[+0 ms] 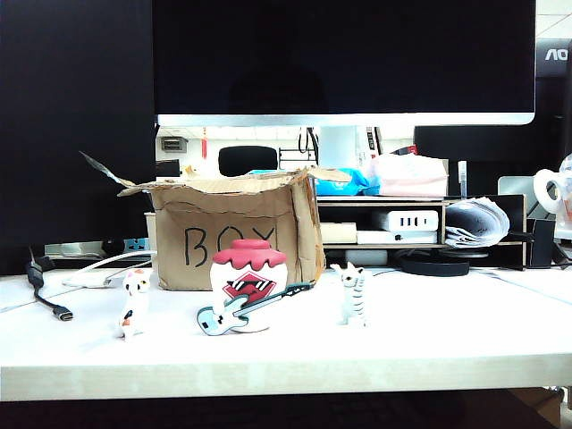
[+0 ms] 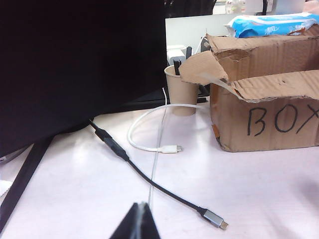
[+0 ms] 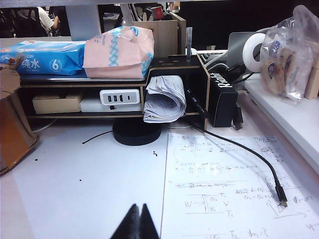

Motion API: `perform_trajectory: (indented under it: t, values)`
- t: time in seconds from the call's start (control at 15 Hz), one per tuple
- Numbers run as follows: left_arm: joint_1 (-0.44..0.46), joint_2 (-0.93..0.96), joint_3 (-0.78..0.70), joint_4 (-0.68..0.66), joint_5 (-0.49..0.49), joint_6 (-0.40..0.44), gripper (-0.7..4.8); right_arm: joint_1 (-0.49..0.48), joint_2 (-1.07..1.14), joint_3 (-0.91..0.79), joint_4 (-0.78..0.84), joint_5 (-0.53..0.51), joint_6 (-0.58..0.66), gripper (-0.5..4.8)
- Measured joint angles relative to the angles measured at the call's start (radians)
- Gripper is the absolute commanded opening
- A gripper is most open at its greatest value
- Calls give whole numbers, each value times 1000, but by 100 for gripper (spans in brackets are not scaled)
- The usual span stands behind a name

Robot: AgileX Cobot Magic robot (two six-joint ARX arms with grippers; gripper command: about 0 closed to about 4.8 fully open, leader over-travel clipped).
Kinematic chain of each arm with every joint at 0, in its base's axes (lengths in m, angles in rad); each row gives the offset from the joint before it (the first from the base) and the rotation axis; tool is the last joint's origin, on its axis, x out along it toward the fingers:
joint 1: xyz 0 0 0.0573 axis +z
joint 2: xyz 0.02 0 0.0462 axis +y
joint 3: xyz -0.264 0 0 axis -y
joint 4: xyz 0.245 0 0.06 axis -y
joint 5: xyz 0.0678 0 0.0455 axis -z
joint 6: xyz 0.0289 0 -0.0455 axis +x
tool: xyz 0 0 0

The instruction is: Put the doll that is least similar in size compared to the others into the paper box.

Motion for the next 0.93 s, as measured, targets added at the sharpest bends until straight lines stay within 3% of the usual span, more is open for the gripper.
perform_trajectory:
  t: [0.53,0.67,0.73,0.93]
  values:
    - [-2,0,0,0,0,0,-5,0,0,0,0,0,0,-1]
    - [-74,3,0,1,-5,0,-5,0,0,0,0,0,0,-1]
    - [-204,58,0,5,-10,0,-5,0,0,0,0,0,0,-1]
    - [-349,192,0,5,-2,0,-5,0,0,0,0,0,0,0]
